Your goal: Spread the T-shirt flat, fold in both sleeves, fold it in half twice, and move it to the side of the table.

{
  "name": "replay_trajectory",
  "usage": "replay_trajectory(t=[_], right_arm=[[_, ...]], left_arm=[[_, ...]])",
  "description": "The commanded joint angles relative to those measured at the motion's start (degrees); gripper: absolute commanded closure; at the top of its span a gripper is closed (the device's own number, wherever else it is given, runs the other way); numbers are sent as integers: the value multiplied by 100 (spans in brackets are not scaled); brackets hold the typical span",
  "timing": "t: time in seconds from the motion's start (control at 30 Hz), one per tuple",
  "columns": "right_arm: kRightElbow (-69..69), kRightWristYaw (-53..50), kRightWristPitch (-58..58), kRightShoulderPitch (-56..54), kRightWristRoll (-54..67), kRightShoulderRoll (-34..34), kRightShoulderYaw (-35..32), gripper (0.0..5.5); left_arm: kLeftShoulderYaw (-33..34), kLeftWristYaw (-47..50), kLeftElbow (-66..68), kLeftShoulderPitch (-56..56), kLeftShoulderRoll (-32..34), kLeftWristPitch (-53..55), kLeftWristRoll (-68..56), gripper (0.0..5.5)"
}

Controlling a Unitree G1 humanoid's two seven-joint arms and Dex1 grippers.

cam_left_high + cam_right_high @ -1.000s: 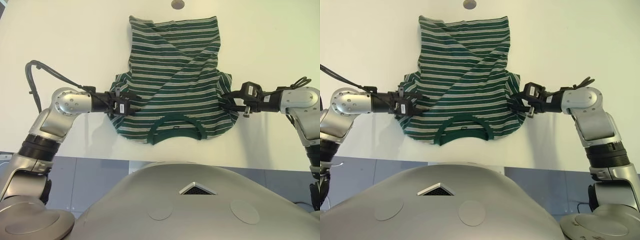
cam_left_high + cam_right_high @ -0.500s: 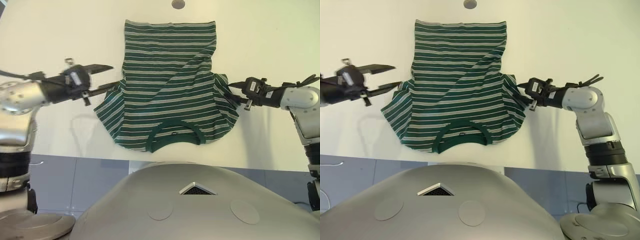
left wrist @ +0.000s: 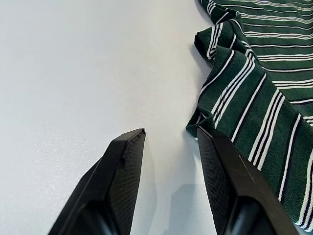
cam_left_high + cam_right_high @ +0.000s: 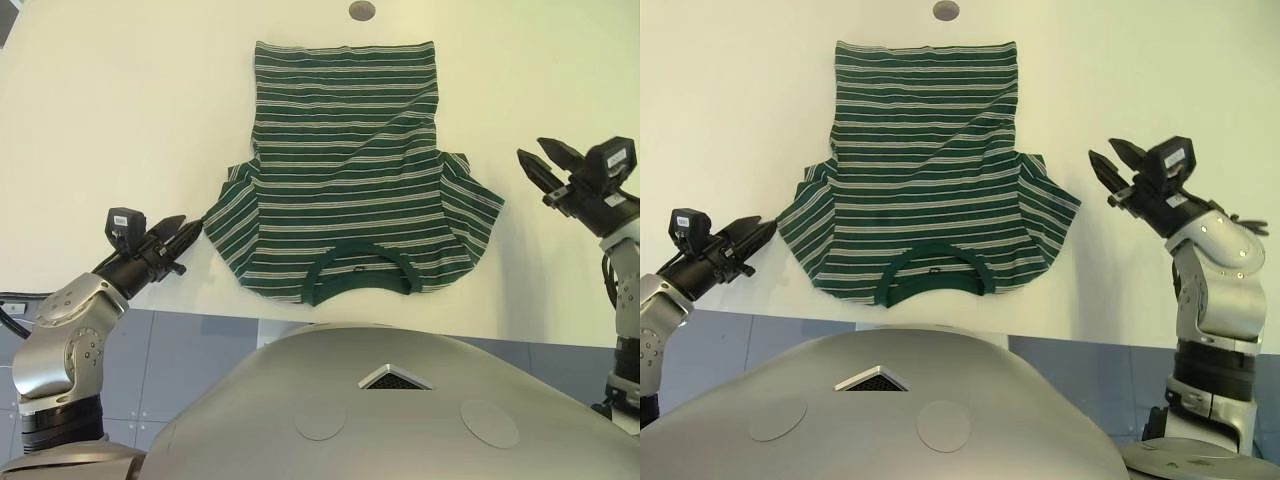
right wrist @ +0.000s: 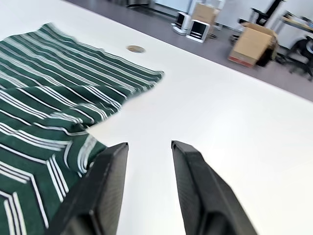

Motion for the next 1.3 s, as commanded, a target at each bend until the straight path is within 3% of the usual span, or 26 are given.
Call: replay_trajectory(t=[0.03, 0.23, 0.5, 0.6, 0.8, 0.9, 1.03, 1.17, 1.3], right_arm=[[15, -102, 69, 53, 56, 180, 15, 386], [134, -125, 69, 275, 68, 447, 106, 386], [571, -12, -92, 352, 20, 633, 214, 386], [356, 89, 298, 563, 548, 816, 20, 386], [-404, -327, 1696, 1319, 2216, 1259, -661, 386], [-421, -714, 2044, 1288, 2177, 1372, -419, 386], [-356, -1264, 2235, 1062, 2121, 1697, -138, 386], [-533, -1490, 2210, 939, 2250, 1933, -44, 463], [-1204, -1395, 1851, 933, 2342, 2018, -31, 543]], left_arm=[[-230, -75, 33, 437, -50, 163, 105, 357], [-516, -98, -110, 537, -195, -114, 195, 357], [-800, 165, 48, 538, -317, -541, 546, 498], [-863, 227, -70, 318, -451, -674, 451, 546], [-943, 90, -1146, 443, -248, -983, 581, 549], [-1230, 103, -1638, 431, 78, -1005, 1091, 549], [-2158, 137, -2086, 165, 531, -1100, 2143, 549], [-2885, 148, -2008, 138, 721, -1350, 2959, 550], [-3071, 188, -1864, 176, 777, -1386, 3288, 550]])
